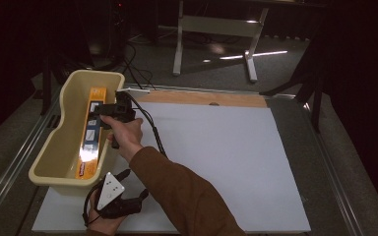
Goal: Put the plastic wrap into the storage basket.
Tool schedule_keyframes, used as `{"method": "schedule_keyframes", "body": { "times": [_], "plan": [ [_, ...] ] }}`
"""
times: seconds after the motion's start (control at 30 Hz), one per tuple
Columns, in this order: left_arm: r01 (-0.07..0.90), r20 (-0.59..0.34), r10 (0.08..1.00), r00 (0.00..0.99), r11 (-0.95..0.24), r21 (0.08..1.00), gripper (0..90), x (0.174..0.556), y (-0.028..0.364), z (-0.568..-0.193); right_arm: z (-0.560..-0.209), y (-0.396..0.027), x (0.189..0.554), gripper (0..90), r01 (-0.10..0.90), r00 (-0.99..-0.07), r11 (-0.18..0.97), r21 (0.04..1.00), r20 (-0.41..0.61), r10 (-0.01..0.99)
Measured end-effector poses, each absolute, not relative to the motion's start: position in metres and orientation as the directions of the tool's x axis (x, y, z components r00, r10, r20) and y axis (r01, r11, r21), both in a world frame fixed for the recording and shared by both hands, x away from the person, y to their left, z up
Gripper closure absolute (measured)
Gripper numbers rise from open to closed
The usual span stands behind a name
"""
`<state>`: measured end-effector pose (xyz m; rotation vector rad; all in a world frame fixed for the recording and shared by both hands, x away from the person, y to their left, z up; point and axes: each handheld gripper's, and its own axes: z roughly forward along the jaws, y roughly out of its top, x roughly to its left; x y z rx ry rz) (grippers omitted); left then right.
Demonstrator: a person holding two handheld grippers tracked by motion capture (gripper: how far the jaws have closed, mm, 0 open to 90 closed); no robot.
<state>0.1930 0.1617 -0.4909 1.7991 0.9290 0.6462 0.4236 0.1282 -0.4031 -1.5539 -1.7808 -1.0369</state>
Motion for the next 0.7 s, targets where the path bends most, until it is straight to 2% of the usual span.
{"method": "schedule_keyframes", "body": {
  "times": [0.3,0.7],
  "plan": [
    [0.308,0.024,0.824,0.566,-0.239,0.921,17.6,0.194,0.16,-0.491,-0.399,0.113,0.426,36.8,0.97,-0.234,0.083,0.227,0.795,0.56],
    [0.312,0.023,0.826,0.563,-0.238,0.92,17.6,0.195,0.16,-0.492,-0.389,0.096,0.418,37.9,0.864,-0.49,0.235,0.446,0.634,0.598]
  ]
}}
